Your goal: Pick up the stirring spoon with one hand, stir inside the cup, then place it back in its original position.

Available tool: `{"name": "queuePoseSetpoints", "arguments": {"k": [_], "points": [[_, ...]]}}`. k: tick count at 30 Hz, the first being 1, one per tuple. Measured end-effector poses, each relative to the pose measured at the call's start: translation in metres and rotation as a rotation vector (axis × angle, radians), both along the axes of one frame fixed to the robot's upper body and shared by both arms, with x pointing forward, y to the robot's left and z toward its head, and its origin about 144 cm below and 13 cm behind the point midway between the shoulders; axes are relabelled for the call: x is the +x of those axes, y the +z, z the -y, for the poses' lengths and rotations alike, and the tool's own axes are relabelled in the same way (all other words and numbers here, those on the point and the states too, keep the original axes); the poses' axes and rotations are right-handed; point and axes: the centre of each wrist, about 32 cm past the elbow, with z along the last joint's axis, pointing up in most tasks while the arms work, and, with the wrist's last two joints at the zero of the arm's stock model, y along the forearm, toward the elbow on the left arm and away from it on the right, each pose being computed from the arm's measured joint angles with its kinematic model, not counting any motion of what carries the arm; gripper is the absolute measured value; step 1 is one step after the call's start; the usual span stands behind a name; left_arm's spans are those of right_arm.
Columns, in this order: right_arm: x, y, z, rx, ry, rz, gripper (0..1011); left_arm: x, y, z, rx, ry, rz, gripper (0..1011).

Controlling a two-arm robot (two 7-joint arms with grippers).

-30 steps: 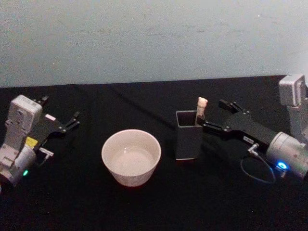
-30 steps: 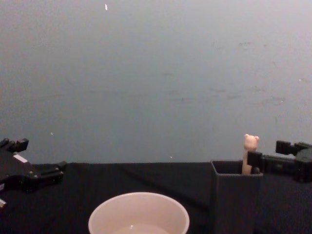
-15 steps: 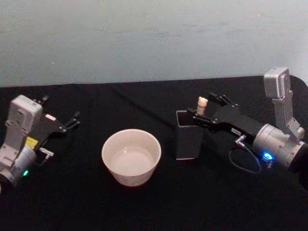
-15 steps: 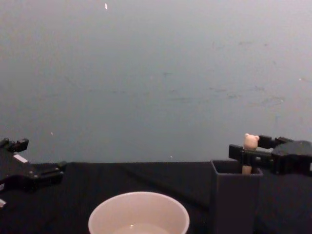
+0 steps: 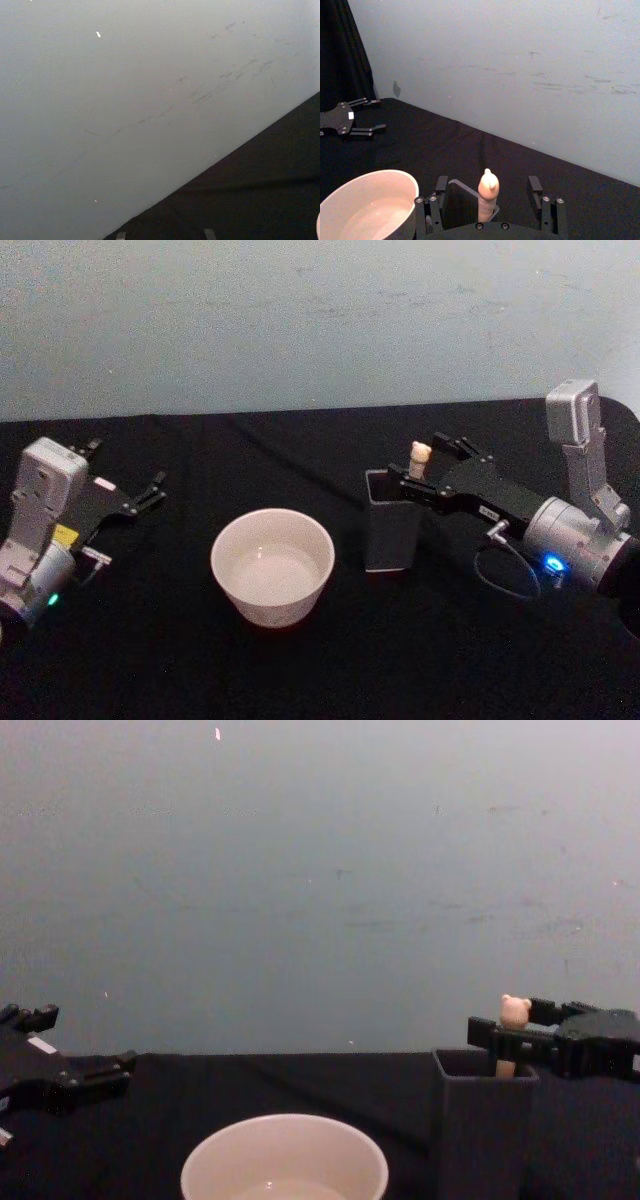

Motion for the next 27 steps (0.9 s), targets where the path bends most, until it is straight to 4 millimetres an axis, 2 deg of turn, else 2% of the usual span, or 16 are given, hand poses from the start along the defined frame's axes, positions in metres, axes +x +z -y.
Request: {"name": "queuePoseSetpoints", "arguments": {"k": [7,10,13,14,17,19,20,24,27], "points": [[-0.0002,0.0002,0.0001,0.001,0.001,0.000,881,0.0000,0.0000,0.0000,0.000,0.000,0.000,1001],[-0.0003,0.0001,0.0001,0.001,0.001,0.000,775,0.0000,0.0000,0.0000,0.000,0.000,0.000,1002],[-0.0003,0.0002,0.0001,0.001,0.001,0.000,718,0.0000,0.0000,0.0000,0.000,0.000,0.000,1001],[-0.0004,0.0002,0.0001,0.001,0.001,0.000,659,0.0000,0.0000,0.0000,0.000,0.000,0.000,1001],[-0.0004,0.0002,0.0002,0.001,0.001,0.000,602,0.0000,0.0000,0.0000,0.000,0.000,0.000,1001],[-0.0005,0.0002,0.0002,0.001,0.001,0.000,503,0.0000,0.0000,0.0000,0.000,0.000,0.000,1001],[-0.0005,0.0002,0.0002,0.001,0.001,0.000,503,0.0000,0.0000,0.0000,0.000,0.000,0.000,1001],[-0.0005,0.0003,0.0003,0.001,0.001,0.000,336,0.0000,0.0000,0.0000,0.000,0.000,0.000,1001],[-0.0005,0.0003,0.0003,0.001,0.001,0.000,254,0.0000,0.0000,0.0000,0.000,0.000,0.000,1001]]}}
